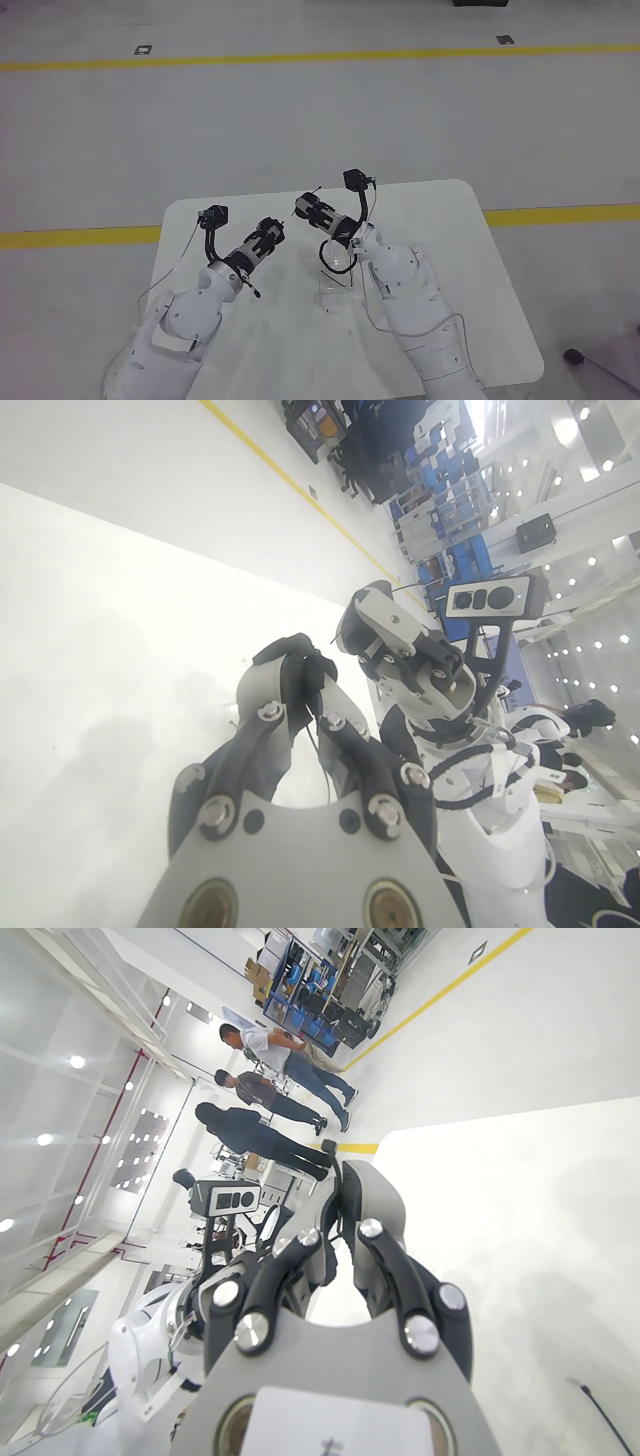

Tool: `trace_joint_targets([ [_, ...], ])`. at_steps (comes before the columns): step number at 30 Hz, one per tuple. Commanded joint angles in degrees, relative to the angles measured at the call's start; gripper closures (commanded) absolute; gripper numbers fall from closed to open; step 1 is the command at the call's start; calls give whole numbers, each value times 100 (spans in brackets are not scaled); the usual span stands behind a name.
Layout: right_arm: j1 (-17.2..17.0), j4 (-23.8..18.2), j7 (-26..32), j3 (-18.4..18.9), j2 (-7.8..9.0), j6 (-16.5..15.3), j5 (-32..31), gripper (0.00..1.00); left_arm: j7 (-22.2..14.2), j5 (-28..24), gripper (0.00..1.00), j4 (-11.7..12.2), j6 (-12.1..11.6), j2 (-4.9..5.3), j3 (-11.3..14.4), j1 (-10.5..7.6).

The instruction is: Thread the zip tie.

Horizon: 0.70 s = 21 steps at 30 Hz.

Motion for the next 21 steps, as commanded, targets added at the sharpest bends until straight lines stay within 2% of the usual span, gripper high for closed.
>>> trace_joint_targets([
  [1,0,0,0,0,0,0,0,100,0,0,100,0,0,0,0,0],
  [8,0,0,0,0,0,0,0,100,0,0,100,0,0,0,0,0],
  [14,-84,-63,-439,-240,23,116,-368,100,0,0,100,0,0,0,0,0],
  [21,-251,-154,-851,-437,51,142,-457,100,0,0,100,0,0,0,0,0],
])
